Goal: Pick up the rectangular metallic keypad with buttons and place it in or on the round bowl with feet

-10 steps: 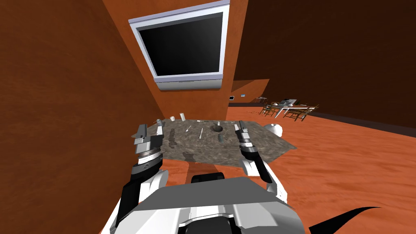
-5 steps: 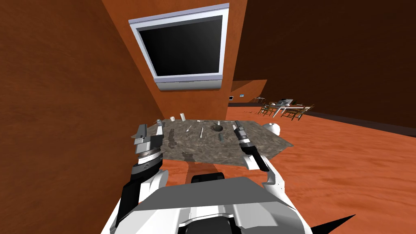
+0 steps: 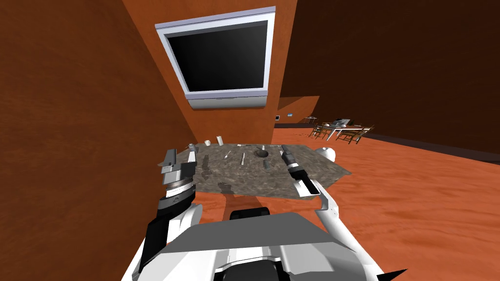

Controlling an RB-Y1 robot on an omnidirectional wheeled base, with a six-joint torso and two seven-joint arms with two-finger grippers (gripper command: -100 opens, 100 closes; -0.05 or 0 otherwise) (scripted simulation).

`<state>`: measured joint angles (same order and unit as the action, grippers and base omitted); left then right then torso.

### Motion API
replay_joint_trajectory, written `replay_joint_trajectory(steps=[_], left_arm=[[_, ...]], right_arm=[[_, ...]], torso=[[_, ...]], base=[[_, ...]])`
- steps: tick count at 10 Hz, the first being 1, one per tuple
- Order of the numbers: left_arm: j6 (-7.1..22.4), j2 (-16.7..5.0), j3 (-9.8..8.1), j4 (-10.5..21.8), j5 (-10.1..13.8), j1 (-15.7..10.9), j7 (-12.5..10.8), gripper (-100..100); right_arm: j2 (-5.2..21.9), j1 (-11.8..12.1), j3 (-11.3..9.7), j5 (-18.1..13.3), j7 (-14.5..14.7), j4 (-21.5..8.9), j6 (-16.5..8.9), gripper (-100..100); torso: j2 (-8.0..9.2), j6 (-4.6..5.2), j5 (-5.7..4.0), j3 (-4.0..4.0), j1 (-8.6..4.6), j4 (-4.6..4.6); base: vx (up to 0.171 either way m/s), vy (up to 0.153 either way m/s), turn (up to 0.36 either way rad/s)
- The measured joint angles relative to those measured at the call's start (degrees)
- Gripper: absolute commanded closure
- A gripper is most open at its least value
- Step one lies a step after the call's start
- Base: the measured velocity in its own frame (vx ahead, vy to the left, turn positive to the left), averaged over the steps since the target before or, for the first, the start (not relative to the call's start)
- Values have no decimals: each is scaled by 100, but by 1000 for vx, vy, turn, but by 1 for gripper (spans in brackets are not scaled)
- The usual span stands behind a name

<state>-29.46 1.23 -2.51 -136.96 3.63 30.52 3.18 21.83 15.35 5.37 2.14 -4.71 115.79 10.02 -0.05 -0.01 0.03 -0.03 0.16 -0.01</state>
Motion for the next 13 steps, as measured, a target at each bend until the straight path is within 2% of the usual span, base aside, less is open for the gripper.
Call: replay_joint_trajectory(steps=[3,5,6,7,8,9,10,11,13], left_arm=[[0,0,0,0,0,0,0,0],[0,0,0,0,0,0,0,0],[0,0,0,0,0,0,0,0],[0,0,0,0,0,0,0,0],[0,0,0,0,0,0,0,0],[0,0,0,0,0,0,0,0],[0,0,0,0,0,0,0,0],[0,0,0,0,0,0,0,0],[0,0,0,0,0,0,0,0]], right_arm=[[218,-269,93,-3,-186,-395,-417,-100],[465,-542,213,44,-381,-733,-733,-100],[497,-563,230,53,-412,-789,-837,-100],[622,-730,295,74,-503,-947,-1005,-100],[694,-756,341,92,-581,-1043,-1164,-100],[799,-969,395,98,-681,-1283,-1308,-100],[827,-1063,427,91,-742,-1460,-1444,-100],[850,-1109,439,96,-766,-1497,-1606,-100],[992,-1344,539,117,-930,-1881,-1873,-100]], torso=[[2,0,1,1,3,0],[-3,0,1,-2,6,-1],[0,1,0,0,-4,0],[-1,0,1,-1,3,0],[-2,2,1,-1,1,-1],[-9,-1,3,-5,10,-2],[-7,1,2,-5,8,-2],[-1,1,0,-1,-3,-1],[-4,1,1,-3,3,-2]], base=[[4,58,-4],[10,44,-2],[8,57,6],[16,52,1],[31,76,7],[25,68,6],[7,28,-4],[12,48,18],[16,47,2]])
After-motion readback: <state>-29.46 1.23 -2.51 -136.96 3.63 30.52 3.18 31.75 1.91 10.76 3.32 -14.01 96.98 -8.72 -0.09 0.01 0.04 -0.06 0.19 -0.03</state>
